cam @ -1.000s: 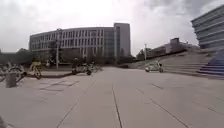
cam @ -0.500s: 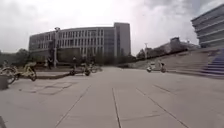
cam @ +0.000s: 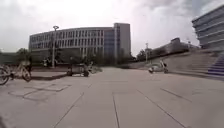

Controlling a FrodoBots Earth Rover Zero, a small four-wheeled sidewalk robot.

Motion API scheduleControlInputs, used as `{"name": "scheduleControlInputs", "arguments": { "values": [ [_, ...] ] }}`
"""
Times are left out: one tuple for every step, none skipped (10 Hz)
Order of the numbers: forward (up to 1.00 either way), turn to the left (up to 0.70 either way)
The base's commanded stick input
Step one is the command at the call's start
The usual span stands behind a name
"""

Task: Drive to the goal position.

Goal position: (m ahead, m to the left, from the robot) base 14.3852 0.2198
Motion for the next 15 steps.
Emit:
{"name": "scheduleControlInputs", "arguments": {
  "values": [
    [0.7, 0.02],
    [0.7, 0.02],
    [0.7, 0.02],
    [0.7, 0.08],
    [0.7, 0.16],
    [0.7, 0.22],
    [0.7, 0.1],
    [0.7, 0.03],
    [0.7, 0.02],
    [0.7, 0.02],
    [0.7, 0.02],
    [0.7, 0.02],
    [0.7, 0.01],
    [0.7, 0.0],
    [0.7, 0.01]
  ]
}}
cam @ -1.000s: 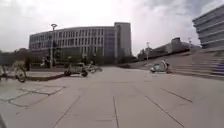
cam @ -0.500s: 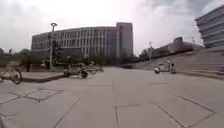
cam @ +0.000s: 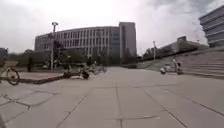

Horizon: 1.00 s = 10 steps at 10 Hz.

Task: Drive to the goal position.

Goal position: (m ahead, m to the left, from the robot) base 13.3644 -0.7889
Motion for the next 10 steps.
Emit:
{"name": "scheduleControlInputs", "arguments": {
  "values": [
    [0.7, 0.02],
    [0.7, 0.0],
    [0.7, 0.01],
    [0.7, 0.02],
    [0.7, 0.04],
    [0.7, 0.05],
    [0.7, 0.16],
    [0.7, 0.11],
    [0.7, 0.05],
    [0.7, 0.03]
  ]
}}
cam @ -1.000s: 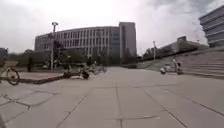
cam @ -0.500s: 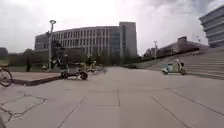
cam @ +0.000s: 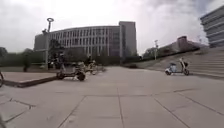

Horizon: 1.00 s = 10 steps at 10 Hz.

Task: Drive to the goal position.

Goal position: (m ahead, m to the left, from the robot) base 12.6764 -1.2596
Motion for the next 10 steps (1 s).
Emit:
{"name": "scheduleControlInputs", "arguments": {
  "values": [
    [0.7, 0.02],
    [0.7, 0.01],
    [0.7, 0.0],
    [0.7, 0.0],
    [0.7, 0.0],
    [0.7, 0.0],
    [0.7, 0.01],
    [0.7, 0.03],
    [0.7, 0.02],
    [0.7, 0.02]
  ]
}}
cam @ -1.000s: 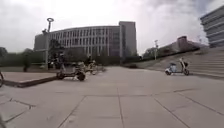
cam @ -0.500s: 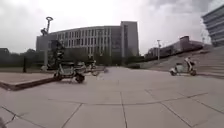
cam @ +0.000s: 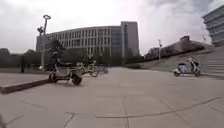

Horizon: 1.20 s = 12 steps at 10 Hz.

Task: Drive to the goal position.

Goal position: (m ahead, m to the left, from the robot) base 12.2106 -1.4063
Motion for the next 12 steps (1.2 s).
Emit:
{"name": "scheduleControlInputs", "arguments": {
  "values": [
    [0.7, 0.02],
    [0.7, 0.05],
    [0.7, 0.08],
    [0.7, 0.11],
    [0.7, 0.14],
    [0.7, 0.17],
    [0.7, 0.05],
    [0.7, 0.0],
    [0.7, 0.0],
    [0.7, -0.01],
    [0.7, -0.01],
    [0.7, -0.02]
  ]
}}
